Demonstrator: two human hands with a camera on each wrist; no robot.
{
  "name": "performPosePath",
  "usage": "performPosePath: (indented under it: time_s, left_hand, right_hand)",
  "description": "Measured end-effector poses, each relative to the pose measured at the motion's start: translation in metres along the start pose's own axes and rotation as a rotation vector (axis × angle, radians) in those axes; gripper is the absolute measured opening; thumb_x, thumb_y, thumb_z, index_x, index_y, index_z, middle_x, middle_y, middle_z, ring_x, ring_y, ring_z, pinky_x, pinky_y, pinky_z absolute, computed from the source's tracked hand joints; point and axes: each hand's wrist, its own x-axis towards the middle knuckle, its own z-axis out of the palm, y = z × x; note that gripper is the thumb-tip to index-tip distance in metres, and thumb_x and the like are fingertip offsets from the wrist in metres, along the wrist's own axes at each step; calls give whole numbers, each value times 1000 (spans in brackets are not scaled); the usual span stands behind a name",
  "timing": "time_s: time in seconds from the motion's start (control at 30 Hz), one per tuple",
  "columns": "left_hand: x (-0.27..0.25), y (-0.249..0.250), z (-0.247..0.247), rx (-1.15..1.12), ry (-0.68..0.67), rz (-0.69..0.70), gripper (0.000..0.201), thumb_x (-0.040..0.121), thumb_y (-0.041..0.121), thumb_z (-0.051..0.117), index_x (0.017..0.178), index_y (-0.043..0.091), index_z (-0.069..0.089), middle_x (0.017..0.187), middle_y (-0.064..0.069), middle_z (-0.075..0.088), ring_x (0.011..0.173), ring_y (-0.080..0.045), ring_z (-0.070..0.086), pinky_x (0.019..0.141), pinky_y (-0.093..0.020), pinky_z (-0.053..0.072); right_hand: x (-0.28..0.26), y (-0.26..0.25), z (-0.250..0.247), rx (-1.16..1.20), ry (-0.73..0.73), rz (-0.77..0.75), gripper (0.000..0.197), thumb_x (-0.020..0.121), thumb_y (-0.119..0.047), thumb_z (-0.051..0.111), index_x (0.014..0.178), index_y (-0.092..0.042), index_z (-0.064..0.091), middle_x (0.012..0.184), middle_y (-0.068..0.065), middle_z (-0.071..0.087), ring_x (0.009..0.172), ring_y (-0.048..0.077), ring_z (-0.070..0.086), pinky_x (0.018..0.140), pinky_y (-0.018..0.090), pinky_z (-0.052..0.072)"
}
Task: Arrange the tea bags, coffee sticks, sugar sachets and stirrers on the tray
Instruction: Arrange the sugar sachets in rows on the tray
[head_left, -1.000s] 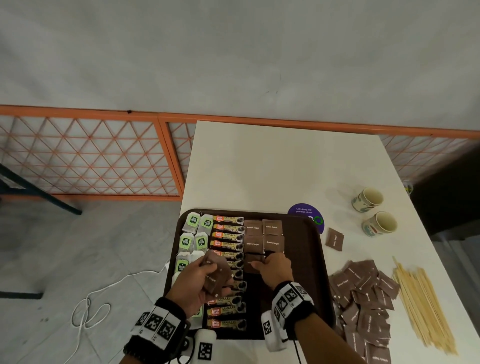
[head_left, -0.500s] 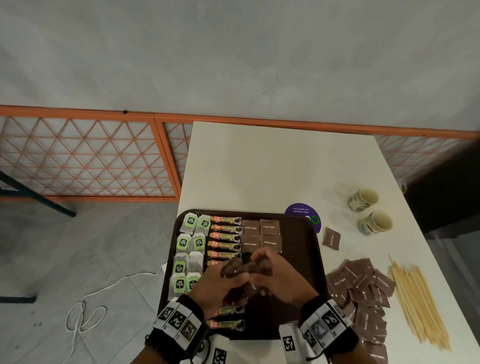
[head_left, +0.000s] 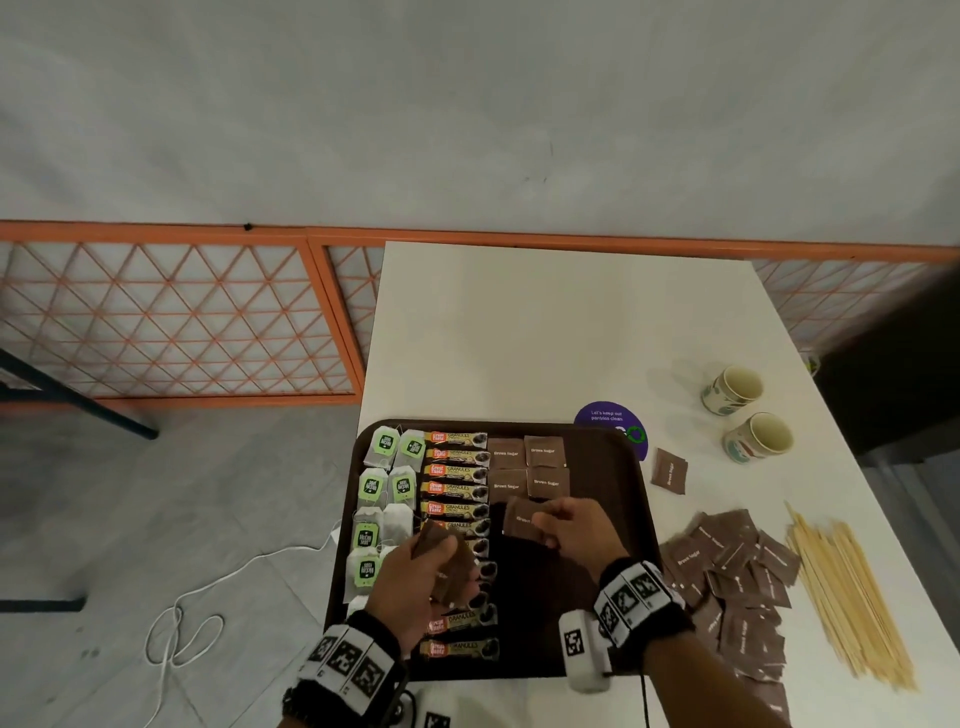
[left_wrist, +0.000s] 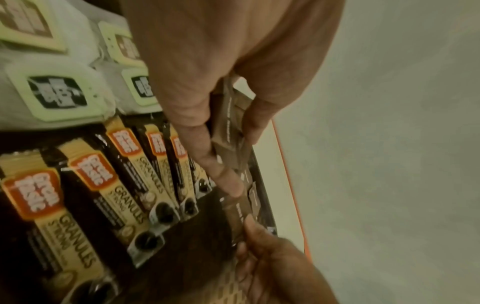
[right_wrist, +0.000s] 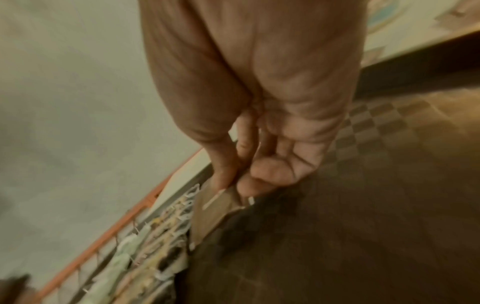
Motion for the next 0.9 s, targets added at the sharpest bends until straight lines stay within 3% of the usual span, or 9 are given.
performPosePath:
  time_s: [0.1,0.2,0.3,0.4,0.5,0.67,0.8,0.9]
  left_hand:
    - [-4,12,-9,-106,-55,-47,22,99,17,52,113,1,58,104,-32,67,86,-38,67,68,-45,60]
    - [-6,19,-9,-204,-77,-73,26,99,21,52,114,1,60,113,-34,65,95,-41,66,64,-43,61]
    - [-10,23,-4,-272,-114,-69,28,101,22,46,102,0,65,100,-31,70,94,-42,65,75,-50,57]
    - [-10,23,0,-282,-162,-52,37,101,14,42,86,0,72,96,-31,69,94,-42,65,81,-51,54]
    - [-6,23,5,-208,-178,-60,27,100,3,39,106,-3,65,102,-32,67,96,-39,66,72,-44,59]
    - [6,13,24,-243,-117,-67,30,99,8,45,127,0,55,117,-27,64,99,-37,63,67,-45,58]
    - [4,1,62,-259,-83,-40,28,100,10,45,122,0,58,97,-21,69,79,-28,66,66,-40,52]
    - [4,-6,75,-285,-13,-15,29,99,12,48,126,3,57,115,-26,65,88,-30,63,69,-39,51]
  right_hand:
    - [10,1,3,-142,-12,-34,12,82,-8,74,74,-15,69,62,3,65,44,3,55,55,20,49]
    - [17,2,10,-202,54,-42,14,78,-16,80,69,-20,70,73,0,71,61,8,62,64,22,54]
    - [20,1,15,-240,100,-14,18,74,-24,83,66,-20,68,73,-2,69,71,12,64,68,26,54]
    - [14,-5,14,-305,145,8,23,75,-31,82,74,-19,62,86,-3,66,81,11,59,62,23,43]
    - [-12,-18,10,-282,157,-95,23,83,-39,74,81,-20,61,86,-4,66,76,6,59,58,18,40]
    - [-73,-36,15,-179,-207,-201,29,84,-48,70,77,-21,67,67,-4,67,54,2,59,52,14,46]
    - [-74,-21,18,-38,-96,-172,24,85,-33,73,70,-14,72,58,-1,65,50,6,58,52,20,46]
    - [-67,-7,5,53,-69,-93,24,86,-30,74,74,-9,73,58,-1,65,51,7,55,53,21,44]
